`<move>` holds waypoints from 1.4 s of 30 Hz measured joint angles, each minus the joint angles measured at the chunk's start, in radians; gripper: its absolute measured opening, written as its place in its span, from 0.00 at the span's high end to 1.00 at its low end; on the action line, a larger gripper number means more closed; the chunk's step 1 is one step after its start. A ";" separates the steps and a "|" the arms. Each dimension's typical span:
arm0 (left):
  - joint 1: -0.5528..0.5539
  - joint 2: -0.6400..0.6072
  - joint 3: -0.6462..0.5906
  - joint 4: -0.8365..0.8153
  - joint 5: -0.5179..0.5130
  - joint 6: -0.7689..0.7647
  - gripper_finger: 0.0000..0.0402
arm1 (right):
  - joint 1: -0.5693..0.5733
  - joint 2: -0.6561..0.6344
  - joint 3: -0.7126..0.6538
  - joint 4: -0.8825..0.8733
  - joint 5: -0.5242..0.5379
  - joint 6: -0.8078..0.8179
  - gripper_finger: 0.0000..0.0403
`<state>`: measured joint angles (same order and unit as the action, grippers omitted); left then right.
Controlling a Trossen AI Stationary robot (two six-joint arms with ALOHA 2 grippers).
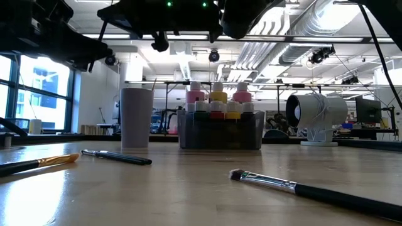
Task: Pick & Place Paint Supplies
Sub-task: Put the silver paint brush into the purple cup
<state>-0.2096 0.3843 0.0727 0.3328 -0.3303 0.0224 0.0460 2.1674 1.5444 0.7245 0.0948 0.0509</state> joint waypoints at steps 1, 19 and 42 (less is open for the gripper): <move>0.000 0.000 0.000 0.000 -0.001 0.001 0.67 | 0.000 0.000 0.000 -0.007 0.000 -0.001 0.98; 0.000 -0.033 0.000 -0.028 -0.006 0.053 0.59 | -0.026 -0.097 0.000 -0.238 0.138 -0.123 0.98; 0.000 -0.139 0.000 -0.158 -0.043 0.052 0.59 | -0.213 -0.097 -0.052 -0.296 -0.028 -0.016 0.98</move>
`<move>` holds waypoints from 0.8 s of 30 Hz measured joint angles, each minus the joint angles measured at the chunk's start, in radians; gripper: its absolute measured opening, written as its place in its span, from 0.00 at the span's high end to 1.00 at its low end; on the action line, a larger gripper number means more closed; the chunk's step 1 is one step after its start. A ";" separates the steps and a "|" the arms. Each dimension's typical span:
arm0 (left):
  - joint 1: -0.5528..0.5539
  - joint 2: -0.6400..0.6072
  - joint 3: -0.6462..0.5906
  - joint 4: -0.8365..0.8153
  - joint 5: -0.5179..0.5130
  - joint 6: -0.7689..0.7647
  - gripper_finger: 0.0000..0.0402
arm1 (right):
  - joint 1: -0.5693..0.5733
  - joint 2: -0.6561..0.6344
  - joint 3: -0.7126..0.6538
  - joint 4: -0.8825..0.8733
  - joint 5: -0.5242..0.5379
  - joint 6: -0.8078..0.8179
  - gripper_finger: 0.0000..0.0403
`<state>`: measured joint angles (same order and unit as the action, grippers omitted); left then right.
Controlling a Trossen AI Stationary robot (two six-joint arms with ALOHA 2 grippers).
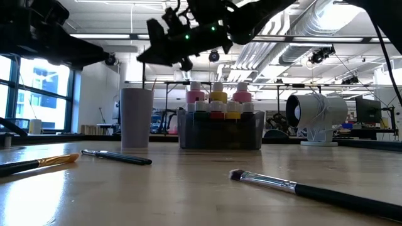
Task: Pick & Place Paint Supplies
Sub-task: Put the silver paint brush into the purple cup
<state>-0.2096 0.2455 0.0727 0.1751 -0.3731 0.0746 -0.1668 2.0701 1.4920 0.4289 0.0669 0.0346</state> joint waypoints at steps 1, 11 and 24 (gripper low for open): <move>0.000 0.000 0.000 -0.001 -0.003 0.000 0.59 | -0.005 0.000 -0.008 -0.012 -0.011 0.012 0.98; 0.000 0.000 0.000 0.000 -0.005 0.000 0.59 | -0.018 0.002 -0.040 -0.007 -0.074 0.033 0.94; 0.000 0.000 0.000 0.001 -0.007 0.000 0.59 | -0.016 0.002 -0.039 -0.004 -0.058 -0.034 0.66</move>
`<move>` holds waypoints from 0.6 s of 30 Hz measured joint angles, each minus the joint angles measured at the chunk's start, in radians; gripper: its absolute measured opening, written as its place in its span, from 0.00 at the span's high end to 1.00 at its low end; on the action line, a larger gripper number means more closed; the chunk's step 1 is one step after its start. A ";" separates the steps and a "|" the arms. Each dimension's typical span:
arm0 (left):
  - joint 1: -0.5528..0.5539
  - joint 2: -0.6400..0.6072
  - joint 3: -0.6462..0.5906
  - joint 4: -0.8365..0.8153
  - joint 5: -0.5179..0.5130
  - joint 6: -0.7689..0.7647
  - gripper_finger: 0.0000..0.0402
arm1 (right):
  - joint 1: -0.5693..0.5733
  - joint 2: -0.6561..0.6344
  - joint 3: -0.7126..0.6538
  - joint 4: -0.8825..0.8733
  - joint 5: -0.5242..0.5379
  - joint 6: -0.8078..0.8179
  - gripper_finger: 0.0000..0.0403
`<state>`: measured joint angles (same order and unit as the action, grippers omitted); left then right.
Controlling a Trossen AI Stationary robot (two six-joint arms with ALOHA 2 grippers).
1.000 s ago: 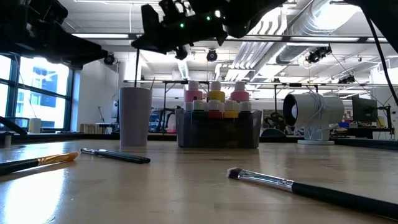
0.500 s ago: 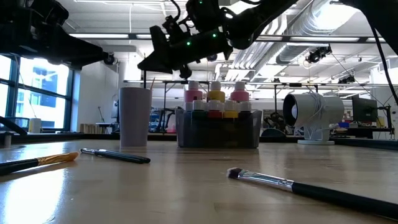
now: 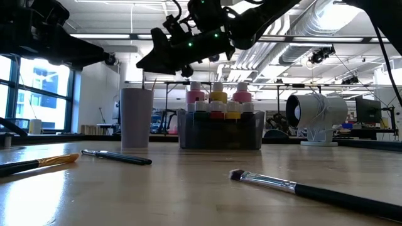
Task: Pick & Place Paint Supplies
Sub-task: Put the silver paint brush into the purple cup
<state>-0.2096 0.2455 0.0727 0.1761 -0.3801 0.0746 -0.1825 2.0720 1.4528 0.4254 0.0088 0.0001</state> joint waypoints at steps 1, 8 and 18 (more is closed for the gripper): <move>0.000 0.000 0.000 0.000 0.000 0.000 0.59 | 0.000 0.000 0.000 0.002 0.010 0.004 0.63; 0.000 0.000 0.000 -0.001 0.000 0.000 0.59 | 0.012 -0.084 0.001 -0.136 -0.072 0.007 0.57; 0.000 0.001 0.000 -0.028 0.001 0.008 0.59 | 0.136 -0.362 0.003 -0.717 -0.200 0.061 0.69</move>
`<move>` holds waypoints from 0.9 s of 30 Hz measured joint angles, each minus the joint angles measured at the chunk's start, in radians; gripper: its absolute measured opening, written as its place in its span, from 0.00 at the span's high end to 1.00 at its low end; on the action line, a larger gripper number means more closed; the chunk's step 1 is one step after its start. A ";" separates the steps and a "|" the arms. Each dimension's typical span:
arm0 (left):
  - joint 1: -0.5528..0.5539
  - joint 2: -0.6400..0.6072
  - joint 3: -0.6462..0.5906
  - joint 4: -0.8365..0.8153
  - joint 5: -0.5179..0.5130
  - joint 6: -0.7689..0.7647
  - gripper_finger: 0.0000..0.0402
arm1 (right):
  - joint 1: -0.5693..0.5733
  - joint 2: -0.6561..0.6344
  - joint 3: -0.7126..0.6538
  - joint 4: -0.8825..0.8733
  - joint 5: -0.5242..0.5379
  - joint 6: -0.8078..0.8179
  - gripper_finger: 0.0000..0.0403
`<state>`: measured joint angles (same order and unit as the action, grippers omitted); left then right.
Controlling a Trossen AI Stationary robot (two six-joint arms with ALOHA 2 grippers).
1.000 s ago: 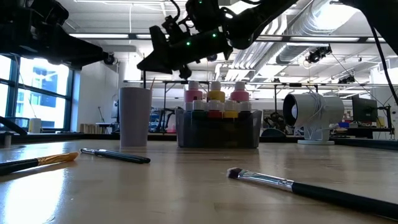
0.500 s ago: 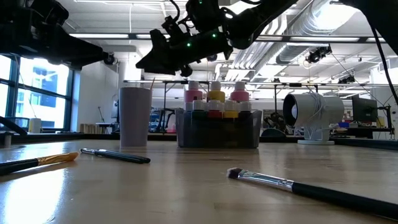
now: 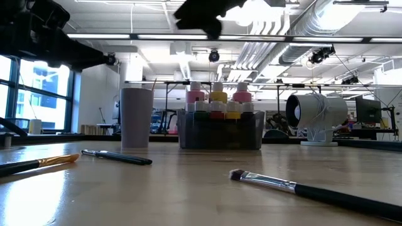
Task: Pick & Place Paint Supplies
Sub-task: Put the silver paint brush into the purple cup
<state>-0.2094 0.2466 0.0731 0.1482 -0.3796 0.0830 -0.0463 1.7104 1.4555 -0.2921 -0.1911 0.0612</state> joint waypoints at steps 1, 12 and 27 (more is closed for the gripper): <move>0.000 0.000 0.000 -0.002 -0.002 0.000 0.59 | 0.016 -0.019 0.000 -0.061 0.000 0.036 0.70; 0.000 0.000 0.000 -0.051 -0.095 0.002 0.59 | 0.296 -0.079 -0.002 -0.476 0.487 0.500 0.84; 0.000 0.000 0.000 -0.024 -0.113 -0.001 0.59 | 0.511 -0.072 -0.002 -0.459 0.805 0.862 0.99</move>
<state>-0.2092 0.2466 0.0731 0.1238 -0.4931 0.0822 0.4652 1.6386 1.4536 -0.7510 0.6140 0.9233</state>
